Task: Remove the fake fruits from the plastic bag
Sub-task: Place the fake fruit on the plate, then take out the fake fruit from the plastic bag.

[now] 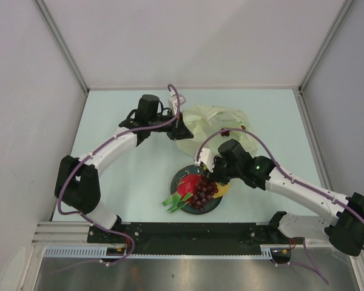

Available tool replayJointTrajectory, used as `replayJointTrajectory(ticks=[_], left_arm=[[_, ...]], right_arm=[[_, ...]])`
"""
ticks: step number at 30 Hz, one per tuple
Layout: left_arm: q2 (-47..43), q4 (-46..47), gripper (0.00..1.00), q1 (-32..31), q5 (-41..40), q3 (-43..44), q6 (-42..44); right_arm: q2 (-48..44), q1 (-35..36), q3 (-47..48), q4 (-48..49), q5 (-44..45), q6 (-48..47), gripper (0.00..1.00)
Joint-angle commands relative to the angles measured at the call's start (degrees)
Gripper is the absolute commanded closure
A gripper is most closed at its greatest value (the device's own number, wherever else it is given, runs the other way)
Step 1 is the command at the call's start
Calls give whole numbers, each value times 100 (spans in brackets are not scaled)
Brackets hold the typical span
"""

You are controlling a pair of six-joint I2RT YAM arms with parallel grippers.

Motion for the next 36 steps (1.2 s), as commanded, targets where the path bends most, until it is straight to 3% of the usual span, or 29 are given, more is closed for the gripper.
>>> replayJointTrajectory(ticks=[1,7,8,19,30,33,34,35,36], left_arm=[[-55,268,100,14,258,60,-156],[-1,242,100,14,285,148,-139],[16,198,100,14,285,165,-131],[236,251,100,-4,338,358,-183],[315,-83,100,-4,364,780,54],[289,-232,100,5,381,912,168],[280,-320,100,5,407,938,221],[280,-364,99,5,477,956,256],[288,-408,100,5,530,991,317]], right_arm=[[97,1,23,231,212,134,58],[80,1,119,240,371,134,48],[62,10,163,197,336,82,42],[-456,-78,489,-744,458,-525,20],[-122,-491,646,46,801,-358,20],[-298,-684,1129,256,670,104,16],[-350,-867,1348,388,835,473,8],[-386,-1069,1455,607,819,799,8],[-334,-1306,1578,574,271,1289,10]])
